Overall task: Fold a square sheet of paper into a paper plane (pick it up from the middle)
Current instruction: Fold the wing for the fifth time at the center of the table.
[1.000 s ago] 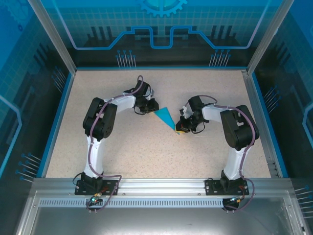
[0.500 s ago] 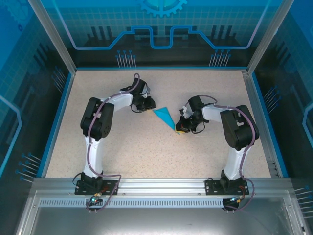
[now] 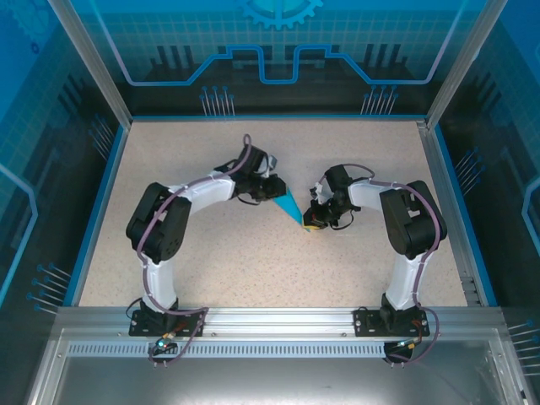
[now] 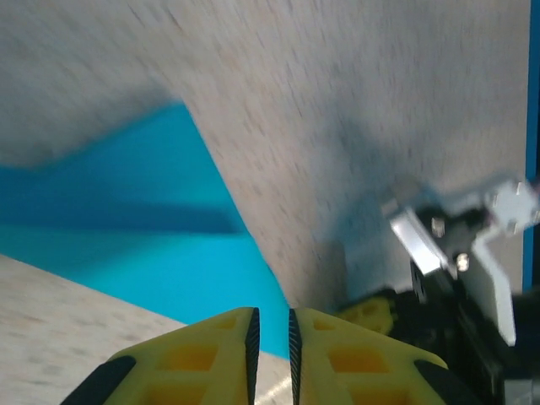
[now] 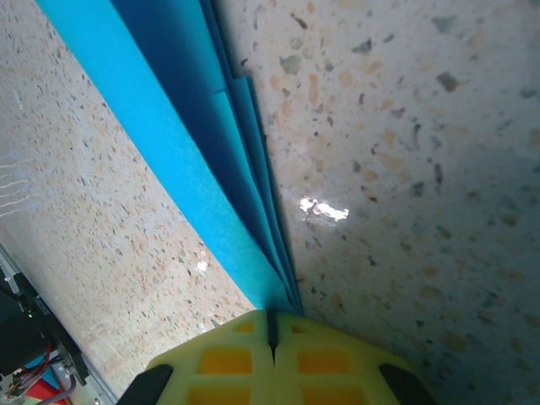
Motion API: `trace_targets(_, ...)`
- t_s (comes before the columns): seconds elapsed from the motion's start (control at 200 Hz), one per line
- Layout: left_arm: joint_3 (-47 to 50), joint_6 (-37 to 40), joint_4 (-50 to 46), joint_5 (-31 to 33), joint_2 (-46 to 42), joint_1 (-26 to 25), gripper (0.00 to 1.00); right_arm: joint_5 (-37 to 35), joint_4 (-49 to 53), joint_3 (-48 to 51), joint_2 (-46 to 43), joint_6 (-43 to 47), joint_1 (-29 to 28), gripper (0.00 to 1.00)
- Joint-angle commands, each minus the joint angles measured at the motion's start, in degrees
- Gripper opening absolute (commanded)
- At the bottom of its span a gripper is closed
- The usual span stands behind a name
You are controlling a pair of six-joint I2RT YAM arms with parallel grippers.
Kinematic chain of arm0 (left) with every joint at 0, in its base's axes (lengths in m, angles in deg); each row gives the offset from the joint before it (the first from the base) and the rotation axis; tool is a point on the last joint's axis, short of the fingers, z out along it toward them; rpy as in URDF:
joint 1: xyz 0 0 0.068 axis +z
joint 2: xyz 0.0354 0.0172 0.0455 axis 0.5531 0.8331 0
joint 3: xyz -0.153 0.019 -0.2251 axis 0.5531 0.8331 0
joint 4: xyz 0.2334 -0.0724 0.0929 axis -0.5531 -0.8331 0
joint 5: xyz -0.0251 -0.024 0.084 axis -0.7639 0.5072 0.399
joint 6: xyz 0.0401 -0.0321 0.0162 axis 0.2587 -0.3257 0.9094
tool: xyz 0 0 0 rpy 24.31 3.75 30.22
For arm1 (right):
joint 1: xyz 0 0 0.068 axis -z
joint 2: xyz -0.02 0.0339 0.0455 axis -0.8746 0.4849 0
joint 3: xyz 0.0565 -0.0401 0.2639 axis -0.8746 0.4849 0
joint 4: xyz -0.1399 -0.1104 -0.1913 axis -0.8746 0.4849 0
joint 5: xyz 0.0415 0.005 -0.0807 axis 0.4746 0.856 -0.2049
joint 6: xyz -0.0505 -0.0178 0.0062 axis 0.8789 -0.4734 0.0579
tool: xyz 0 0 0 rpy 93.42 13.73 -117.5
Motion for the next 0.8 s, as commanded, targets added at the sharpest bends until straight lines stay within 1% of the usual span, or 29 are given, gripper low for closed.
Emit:
trace_targets(0.0, 0.75, -3.33, 2.94, -2.44, 2.44, -2.37, 0.19, -9.03, 5.52, 2.14, 4.33, 0.89, 0.49, 0.02)
trace_targets(0.075, 0.59, -4.19, 4.07, -4.01, 4.27, -3.72, 0.19, -9.12, 5.4, 2.2, 4.33, 0.85, 0.48, 0.02)
trace_targets(0.185, -0.25, -4.42, 3.59, -4.34, 6.25, -5.26, 0.18, -9.22, 5.37, 2.44, 4.33, 0.87, 0.49, 0.02)
trace_targets(0.43, -0.17, -3.95, 2.03, -3.1, 9.21, -5.46, 0.17, -9.8, 5.41, 2.78, 4.42, 0.81, 0.46, 0.02)
trace_targets(0.535, -0.84, -3.91, 0.63, -1.16, 10.42, -5.19, 0.17, -10.52, 5.76, 2.76, 4.59, 0.77, 0.42, 0.02)
trace_targets(0.625, -1.8, -3.92, -1.79, 1.77, 10.75, -4.79, 0.16, -11.69, 6.42, 2.91, 4.59, 0.78, 0.49, 0.02)
trace_targets(0.725, -3.14, -3.8, -4.54, 4.48, 11.17, -3.62, 0.16, -13.18, 7.1, 2.79, 4.68, 0.76, 0.44, 0.02)
trace_targets(0.795, -4.0, -3.46, -5.64, 5.28, 11.65, -2.65, 0.16, -13.98, 7.51, 2.75, 4.92, 0.82, 0.42, 0.02)
